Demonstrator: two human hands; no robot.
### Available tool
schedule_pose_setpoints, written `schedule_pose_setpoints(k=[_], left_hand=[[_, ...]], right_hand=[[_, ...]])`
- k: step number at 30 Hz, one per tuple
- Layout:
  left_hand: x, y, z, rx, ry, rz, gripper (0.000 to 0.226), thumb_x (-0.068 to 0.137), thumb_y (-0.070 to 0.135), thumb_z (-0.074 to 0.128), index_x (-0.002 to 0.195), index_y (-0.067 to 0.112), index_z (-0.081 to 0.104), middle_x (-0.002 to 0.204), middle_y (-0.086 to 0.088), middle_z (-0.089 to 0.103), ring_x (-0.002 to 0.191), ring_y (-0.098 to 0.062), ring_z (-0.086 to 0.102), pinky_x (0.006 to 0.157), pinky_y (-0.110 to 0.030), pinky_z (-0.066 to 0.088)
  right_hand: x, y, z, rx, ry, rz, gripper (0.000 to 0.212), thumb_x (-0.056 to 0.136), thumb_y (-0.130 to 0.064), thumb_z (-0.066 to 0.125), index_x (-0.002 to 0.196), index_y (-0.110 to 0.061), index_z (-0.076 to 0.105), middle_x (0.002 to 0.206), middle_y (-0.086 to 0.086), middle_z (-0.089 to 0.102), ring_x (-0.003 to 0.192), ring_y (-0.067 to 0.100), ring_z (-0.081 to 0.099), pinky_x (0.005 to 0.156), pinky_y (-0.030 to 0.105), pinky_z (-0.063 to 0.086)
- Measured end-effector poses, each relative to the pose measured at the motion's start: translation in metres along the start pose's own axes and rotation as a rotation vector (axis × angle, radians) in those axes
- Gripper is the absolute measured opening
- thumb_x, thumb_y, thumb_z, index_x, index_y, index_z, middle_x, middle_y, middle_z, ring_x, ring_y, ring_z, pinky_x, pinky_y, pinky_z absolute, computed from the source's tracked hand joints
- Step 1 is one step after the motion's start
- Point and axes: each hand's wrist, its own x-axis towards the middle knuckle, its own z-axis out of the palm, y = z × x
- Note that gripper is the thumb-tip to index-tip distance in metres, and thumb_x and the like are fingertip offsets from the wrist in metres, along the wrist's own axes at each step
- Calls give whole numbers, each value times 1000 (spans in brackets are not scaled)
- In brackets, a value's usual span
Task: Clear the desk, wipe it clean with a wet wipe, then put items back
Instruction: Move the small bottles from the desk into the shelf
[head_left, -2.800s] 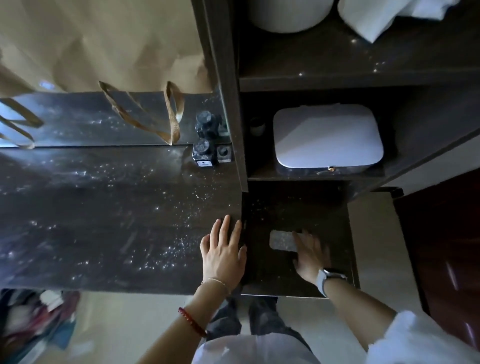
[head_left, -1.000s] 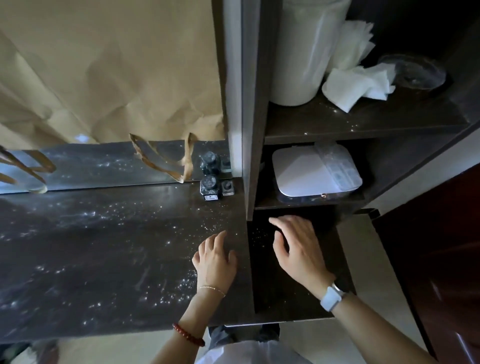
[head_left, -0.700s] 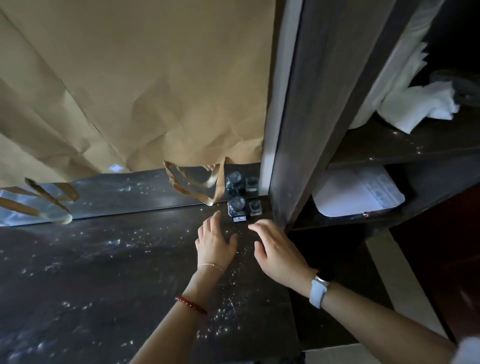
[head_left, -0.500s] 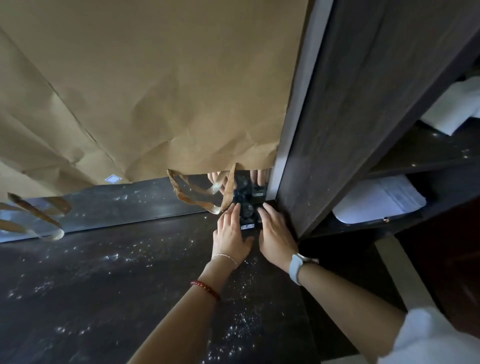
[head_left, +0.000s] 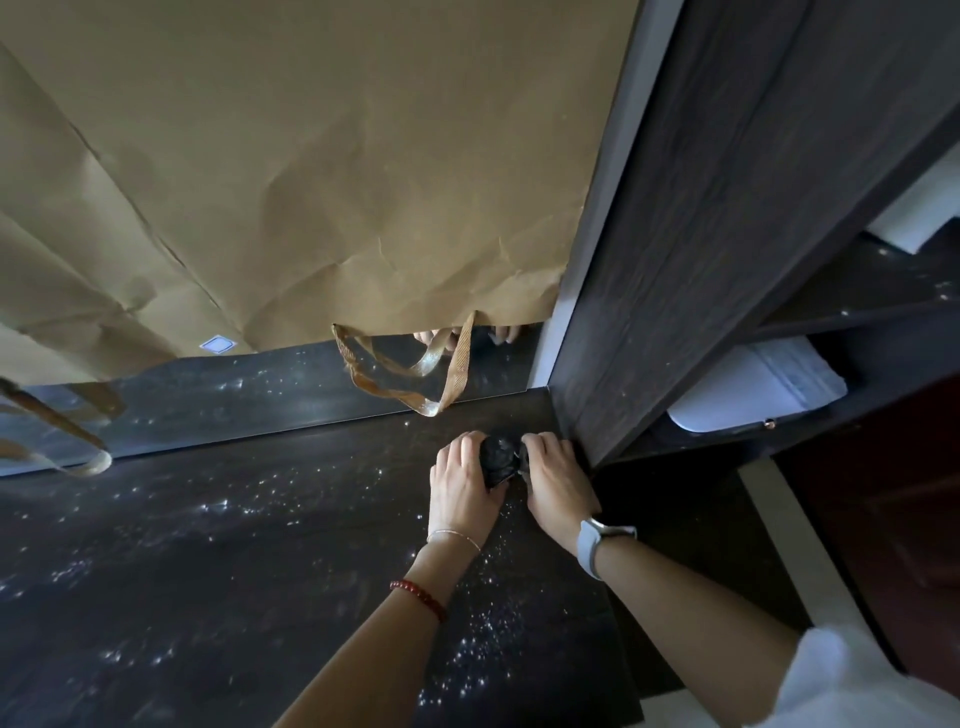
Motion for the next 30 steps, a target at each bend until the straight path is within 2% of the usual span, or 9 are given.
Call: schedule_pose_setpoints(k=[4, 8, 11, 14, 18, 20, 22, 25, 30], left_hand=[[-35, 7, -20, -88, 116, -65, 55, 70, 20, 74, 118, 9, 49, 120, -8, 55, 113, -29, 46, 94, -38, 31], [-76, 20, -35, -154, 214, -91, 55, 63, 16, 80, 110, 7, 53, 111, -9, 59, 104, -32, 51, 89, -41, 39], [-96, 39, -35, -164, 181, -36, 55, 61, 15, 82, 108, 7, 54, 107, -8, 60, 99, -27, 51, 86, -27, 37], [-108, 69, -33, -175, 123, 71, 54, 60, 14, 82, 107, 7, 55, 105, -2, 59, 94, -20, 49, 81, -13, 30], [-110, 116, -19, -206, 52, 146, 57, 61, 14, 81, 110, 9, 53, 105, -3, 58, 98, -20, 49, 81, -12, 29], [-103, 143, -9, -236, 28, 173, 58, 62, 15, 81, 112, 10, 52, 108, -4, 58, 100, -18, 49, 83, -10, 29], [-93, 170, 3, -247, 21, 200, 58, 64, 17, 79, 114, 11, 51, 111, -4, 57, 103, -18, 49, 87, -13, 31], [-76, 203, 18, -238, 26, 214, 57, 67, 15, 76, 117, 10, 49, 113, -8, 55, 107, -23, 47, 93, -23, 34], [-38, 235, 34, -229, 120, 124, 56, 70, 12, 73, 119, 6, 45, 117, -15, 52, 110, -30, 44, 95, -33, 35]], right_hand=[[-38, 2, -8, 284, 44, -62, 37, 88, -9, 57, 123, -5, 46, 118, 12, 51, 108, 26, 50, 88, 33, 47], [-86, 14, -30, 415, 69, -75, 37, 88, -16, 58, 123, -10, 47, 120, 5, 51, 104, 12, 54, 82, 8, 38], [-116, 34, -54, 472, 141, -41, 39, 86, -12, 61, 122, -9, 49, 118, 7, 52, 100, 11, 55, 81, 0, 36], [-138, 61, -80, 496, 214, -24, 41, 83, -8, 63, 122, -7, 49, 115, 9, 52, 98, 9, 55, 80, 1, 41], [-147, 101, -117, 434, 387, 4, 40, 78, -3, 68, 116, -1, 52, 107, 15, 55, 93, -2, 46, 80, -1, 37], [-142, 117, -138, 416, 446, 25, 40, 77, -1, 69, 114, -1, 53, 105, 16, 55, 92, -3, 43, 80, -3, 34], [-133, 130, -155, 404, 474, 36, 40, 77, 0, 68, 114, 0, 54, 105, 17, 55, 92, 7, 49, 79, -2, 34], [-116, 146, -172, 379, 451, 32, 38, 81, 0, 64, 117, 0, 51, 109, 20, 53, 96, 23, 55, 82, 8, 33], [-89, 165, -182, 327, 374, -40, 39, 85, -7, 60, 121, -4, 48, 117, 15, 53, 110, 26, 52, 89, 20, 37]])
